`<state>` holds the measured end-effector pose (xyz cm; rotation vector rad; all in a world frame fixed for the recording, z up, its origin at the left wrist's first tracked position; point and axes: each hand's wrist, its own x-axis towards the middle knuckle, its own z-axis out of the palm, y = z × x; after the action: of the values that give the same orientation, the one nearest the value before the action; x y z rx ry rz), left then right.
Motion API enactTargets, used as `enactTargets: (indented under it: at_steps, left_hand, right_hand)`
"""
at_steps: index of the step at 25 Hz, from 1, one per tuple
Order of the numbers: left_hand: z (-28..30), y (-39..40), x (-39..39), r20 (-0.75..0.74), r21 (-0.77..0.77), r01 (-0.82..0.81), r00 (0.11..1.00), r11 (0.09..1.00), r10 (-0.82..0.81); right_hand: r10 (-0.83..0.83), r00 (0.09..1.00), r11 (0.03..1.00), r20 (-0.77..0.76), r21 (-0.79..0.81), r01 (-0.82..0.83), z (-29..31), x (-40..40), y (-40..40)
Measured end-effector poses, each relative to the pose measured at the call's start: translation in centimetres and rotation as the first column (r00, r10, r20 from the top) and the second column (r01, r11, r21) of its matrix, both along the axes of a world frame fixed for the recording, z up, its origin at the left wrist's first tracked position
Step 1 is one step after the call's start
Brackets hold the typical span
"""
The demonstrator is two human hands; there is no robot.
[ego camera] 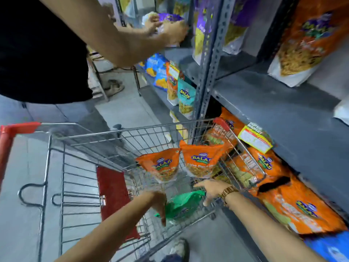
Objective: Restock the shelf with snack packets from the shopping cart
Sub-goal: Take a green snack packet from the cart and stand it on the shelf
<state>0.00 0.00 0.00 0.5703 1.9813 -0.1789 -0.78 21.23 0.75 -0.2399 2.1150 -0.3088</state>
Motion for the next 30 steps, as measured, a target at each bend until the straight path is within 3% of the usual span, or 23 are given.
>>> enactTargets:
  at_steps: [3, 6, 9, 12, 15, 19, 21, 24, 28, 30]
  left_hand:
    - [-1.5, -0.3, -0.2, 0.014, 0.077, -0.077, 0.997, 0.994, 0.076]
    - [-2.1, -0.5, -1.1, -0.053, 0.164, -0.234, 0.968, 0.958, 0.246]
    - [-2.4, -1.0, -2.4, -0.100, 0.222, -0.348, 0.921, 0.911, 0.376]
    - [-1.8, -1.4, -3.5, -0.121, 0.269, -0.364, 0.906, 0.892, 0.406]
    - [0.1, -1.4, -4.9, -0.118, 0.328, -0.370, 0.897, 0.869, 0.427]
    - [5.0, -0.6, -7.0, -0.175, 0.447, -0.320, 0.885, 0.836, 0.432]
    - [8.1, 0.1, -7.5, -0.181, 0.573, -0.328, 0.843, 0.751, 0.506]
    - [13.9, 2.6, -7.5, -0.154, 0.780, -0.308, 0.749, 0.544, 0.644]
    - [21.9, 7.6, -5.5, 0.147, 0.970, -0.244, 0.657, 0.024, 0.740]
    - [24.8, 10.7, -4.6, 0.250, 0.967, -0.206, 0.650, -0.150, 0.717]
  right_hand:
    - [-0.034, 0.998, 0.999, 0.044, -0.025, 0.035, -2.1, 0.0, -0.3]
    - [-0.130, 0.986, 0.992, -0.101, -0.016, 0.129, -3.5, -0.9, -0.8]
    - [-0.145, 0.978, 0.988, -0.151, -0.080, 0.135, -3.2, -1.5, -1.0]
    - [-0.247, 0.956, 0.950, -0.156, -0.235, 0.207, -2.9, -1.3, -0.9]
    - [-0.294, 0.939, 0.936, -0.179, -0.254, 0.244, -1.3, -1.4, -0.8]
    - [-0.502, 0.848, 0.836, -0.173, -0.347, 0.424, 2.9, -1.7, 0.9]
    - [-0.612, 0.769, 0.751, -0.183, -0.440, 0.492, 5.6, -1.3, 2.4]
    - [-0.819, 0.542, 0.527, -0.188, -0.619, 0.583, 9.8, -0.5, 5.3]
    - [-0.910, 0.252, 0.407, -0.328, -0.818, 0.406, 17.3, 2.3, 9.4]
    - [-0.940, 0.099, 0.340, -0.327, -0.874, 0.346, 21.3, 4.3, 11.3]
